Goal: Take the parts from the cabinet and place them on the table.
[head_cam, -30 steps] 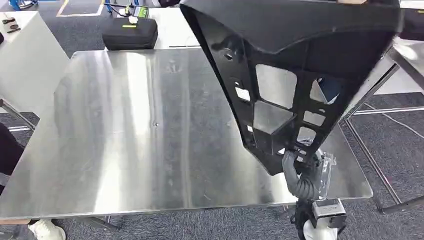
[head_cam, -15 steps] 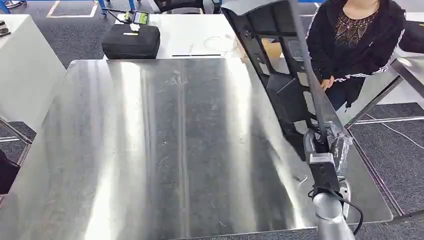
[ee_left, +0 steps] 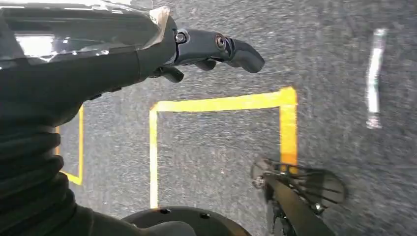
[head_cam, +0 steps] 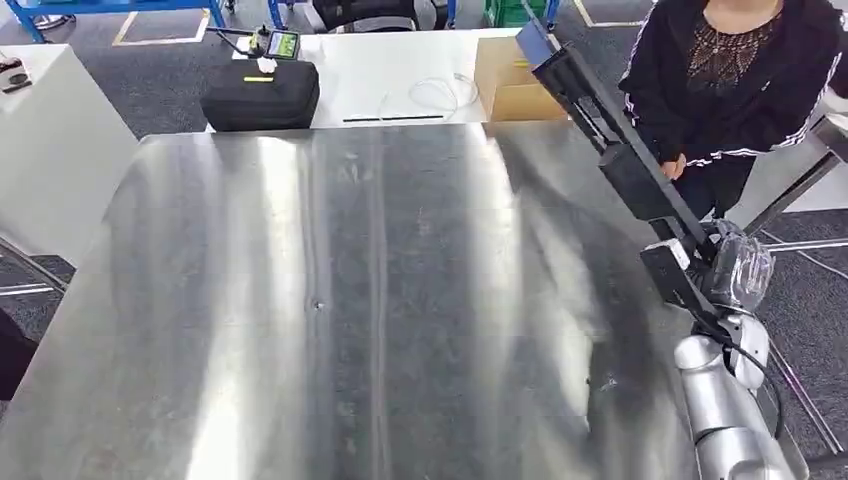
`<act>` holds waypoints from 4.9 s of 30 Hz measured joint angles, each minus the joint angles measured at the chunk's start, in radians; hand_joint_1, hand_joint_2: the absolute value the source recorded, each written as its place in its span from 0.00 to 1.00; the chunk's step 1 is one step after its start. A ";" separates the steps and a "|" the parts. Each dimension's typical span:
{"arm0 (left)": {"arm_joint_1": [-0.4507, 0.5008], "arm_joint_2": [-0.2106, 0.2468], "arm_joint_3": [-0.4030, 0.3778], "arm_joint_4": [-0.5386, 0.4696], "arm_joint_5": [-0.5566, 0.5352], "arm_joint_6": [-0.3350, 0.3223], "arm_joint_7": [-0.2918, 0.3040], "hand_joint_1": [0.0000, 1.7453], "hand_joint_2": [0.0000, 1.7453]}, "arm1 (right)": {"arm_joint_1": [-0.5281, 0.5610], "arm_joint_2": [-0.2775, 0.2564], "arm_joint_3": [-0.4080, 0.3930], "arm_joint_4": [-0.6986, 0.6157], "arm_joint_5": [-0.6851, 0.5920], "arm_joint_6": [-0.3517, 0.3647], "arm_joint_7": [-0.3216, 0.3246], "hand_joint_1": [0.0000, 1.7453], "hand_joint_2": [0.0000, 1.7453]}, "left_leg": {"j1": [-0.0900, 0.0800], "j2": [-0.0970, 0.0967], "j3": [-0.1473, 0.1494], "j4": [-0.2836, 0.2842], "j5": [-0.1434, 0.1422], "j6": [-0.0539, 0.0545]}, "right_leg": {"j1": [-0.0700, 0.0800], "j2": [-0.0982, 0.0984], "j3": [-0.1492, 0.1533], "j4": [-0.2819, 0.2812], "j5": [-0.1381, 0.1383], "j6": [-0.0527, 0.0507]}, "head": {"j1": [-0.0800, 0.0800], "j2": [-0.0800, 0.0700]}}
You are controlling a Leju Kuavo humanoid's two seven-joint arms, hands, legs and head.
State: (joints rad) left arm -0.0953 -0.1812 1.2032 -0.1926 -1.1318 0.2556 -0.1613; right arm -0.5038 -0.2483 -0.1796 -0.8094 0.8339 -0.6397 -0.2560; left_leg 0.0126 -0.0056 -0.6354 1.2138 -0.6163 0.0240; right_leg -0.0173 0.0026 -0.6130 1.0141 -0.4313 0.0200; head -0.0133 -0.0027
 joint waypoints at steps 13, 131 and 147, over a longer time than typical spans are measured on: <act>0.005 0.004 -0.016 0.000 -0.025 0.014 -0.001 0.00 1.00 | -0.059 -0.040 -0.053 0.211 -0.037 -0.013 -0.067 0.00 1.00 | 0.007 -0.001 0.024 -0.158 0.135 0.028 | 0.007 0.005 0.007 0.025 -0.040 0.038 | 0.005 0.000; -0.007 0.003 -0.042 -0.001 -0.039 -0.065 -0.020 0.00 0.00 | 0.433 0.021 -0.099 -0.571 -0.759 0.970 -0.236 0.00 1.00 | 0.004 0.006 0.045 -0.020 0.104 -0.014 | -0.007 -0.006 0.020 -0.032 0.018 0.013 | 0.008 0.000; -0.011 -0.002 -0.042 0.000 -0.046 -0.058 -0.017 0.00 0.00 | 0.419 0.037 -0.102 -0.538 -0.740 0.943 -0.223 0.00 1.00 | -0.032 0.009 -0.004 -0.213 0.220 0.057 | 0.008 -0.005 0.087 0.106 -0.071 0.054 | 0.024 0.000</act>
State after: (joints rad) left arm -0.1059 -0.1831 1.1608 -0.1930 -1.1776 0.1980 -0.1785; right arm -0.0850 -0.2114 -0.2819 -1.3478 0.0942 0.3033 -0.4792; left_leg -0.0194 0.0038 -0.6395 1.0009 -0.3959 0.0814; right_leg -0.0092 -0.0021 -0.5263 1.1201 -0.5019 0.0742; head 0.0107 -0.0023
